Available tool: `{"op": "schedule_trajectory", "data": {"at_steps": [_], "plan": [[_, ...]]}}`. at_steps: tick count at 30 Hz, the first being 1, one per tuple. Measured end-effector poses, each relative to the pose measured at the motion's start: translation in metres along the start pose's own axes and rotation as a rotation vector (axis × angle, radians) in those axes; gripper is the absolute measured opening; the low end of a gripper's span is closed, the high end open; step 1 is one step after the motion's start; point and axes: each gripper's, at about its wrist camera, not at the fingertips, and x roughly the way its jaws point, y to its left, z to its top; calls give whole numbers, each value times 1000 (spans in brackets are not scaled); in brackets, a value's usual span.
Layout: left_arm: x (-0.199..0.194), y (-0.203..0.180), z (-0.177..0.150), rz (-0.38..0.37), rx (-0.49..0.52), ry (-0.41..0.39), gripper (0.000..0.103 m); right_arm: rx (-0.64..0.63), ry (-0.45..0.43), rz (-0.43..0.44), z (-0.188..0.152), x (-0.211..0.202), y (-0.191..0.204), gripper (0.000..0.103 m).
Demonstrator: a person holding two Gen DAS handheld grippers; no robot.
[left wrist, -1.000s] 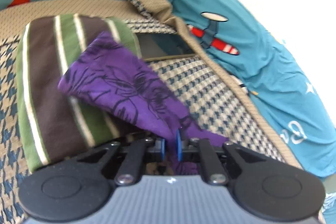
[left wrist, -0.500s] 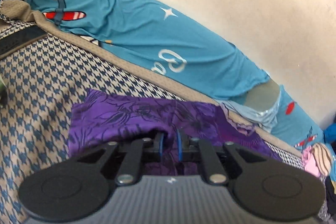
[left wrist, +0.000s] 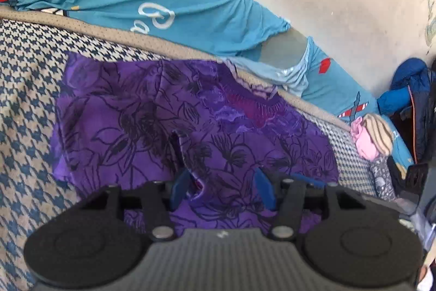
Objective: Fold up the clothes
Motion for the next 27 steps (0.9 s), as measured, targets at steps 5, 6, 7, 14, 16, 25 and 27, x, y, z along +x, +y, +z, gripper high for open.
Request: {"op": "schedule_trajectory", "data": {"at_steps": [5, 6, 7, 14, 16, 25, 27], "plan": [[-32, 24, 31, 123, -56, -122, 74, -59, -1, 84, 0, 10, 23, 59], [-36, 30, 36, 150, -70, -138, 75, -71, -2, 100, 0, 12, 27, 59], [-37, 35, 41, 178, -79, -143, 77, -82, -2, 117, 0, 14, 32, 59], [-29, 64, 49, 326, -72, -150, 81, -265, 9, 172, -12, 31, 77, 59], [-26, 69, 51, 385, -83, -140, 84, -325, 0, 173, -16, 36, 91, 59], [-22, 101, 55, 440, -205, -129, 91, -520, -40, 221, -25, 67, 144, 66], [-22, 109, 55, 445, -239, -119, 91, -575, -39, 212, -30, 76, 155, 67]]}}
